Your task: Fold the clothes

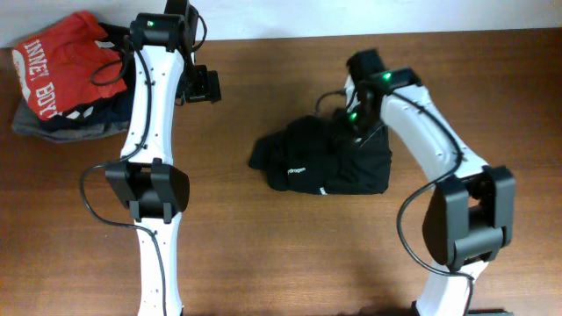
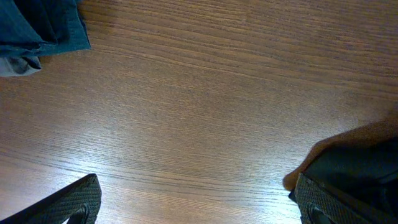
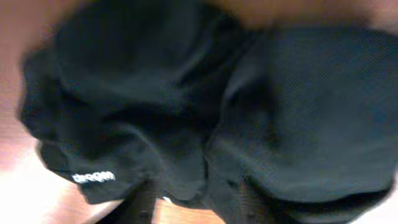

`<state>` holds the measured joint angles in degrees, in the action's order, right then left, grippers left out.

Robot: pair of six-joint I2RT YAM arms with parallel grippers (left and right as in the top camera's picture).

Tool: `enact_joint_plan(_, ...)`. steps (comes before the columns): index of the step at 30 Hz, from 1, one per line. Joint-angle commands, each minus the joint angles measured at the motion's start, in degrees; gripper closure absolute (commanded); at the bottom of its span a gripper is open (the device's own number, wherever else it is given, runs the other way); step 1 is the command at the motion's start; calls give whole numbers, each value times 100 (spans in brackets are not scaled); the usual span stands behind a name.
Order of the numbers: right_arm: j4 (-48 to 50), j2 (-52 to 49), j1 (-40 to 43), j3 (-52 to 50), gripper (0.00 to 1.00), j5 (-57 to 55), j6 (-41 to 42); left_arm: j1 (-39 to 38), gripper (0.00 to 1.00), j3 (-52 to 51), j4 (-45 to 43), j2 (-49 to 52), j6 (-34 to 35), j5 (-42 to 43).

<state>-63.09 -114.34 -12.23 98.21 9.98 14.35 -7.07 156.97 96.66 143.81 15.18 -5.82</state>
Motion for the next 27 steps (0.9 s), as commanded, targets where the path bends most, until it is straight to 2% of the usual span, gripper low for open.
enact_joint_plan(1,7,234,407,328,76,57,-332,-7,1,13,4,-76,-28,42)
enact_joint_plan(3,-7,210,647,321,87,444,-612,-7,1,13,7,-76,-28,42)
enact_joint_plan(5,-37,129,929,319,91,999,-929,-7,1,13,4,-76,-28,42)
enact_joint_plan(14,-55,-901,1788,293,92,4374,-2570,-9,1,13,4,-76,-26,44)
enact_joint_plan(22,214,-2164,1797,295,92,5073,-2653,-7,1,13,7,-76,-28,44)
enact_joint_plan(27,201,-2479,1867,295,91,5090,-2653,-9,1,13,7,-76,-26,44)
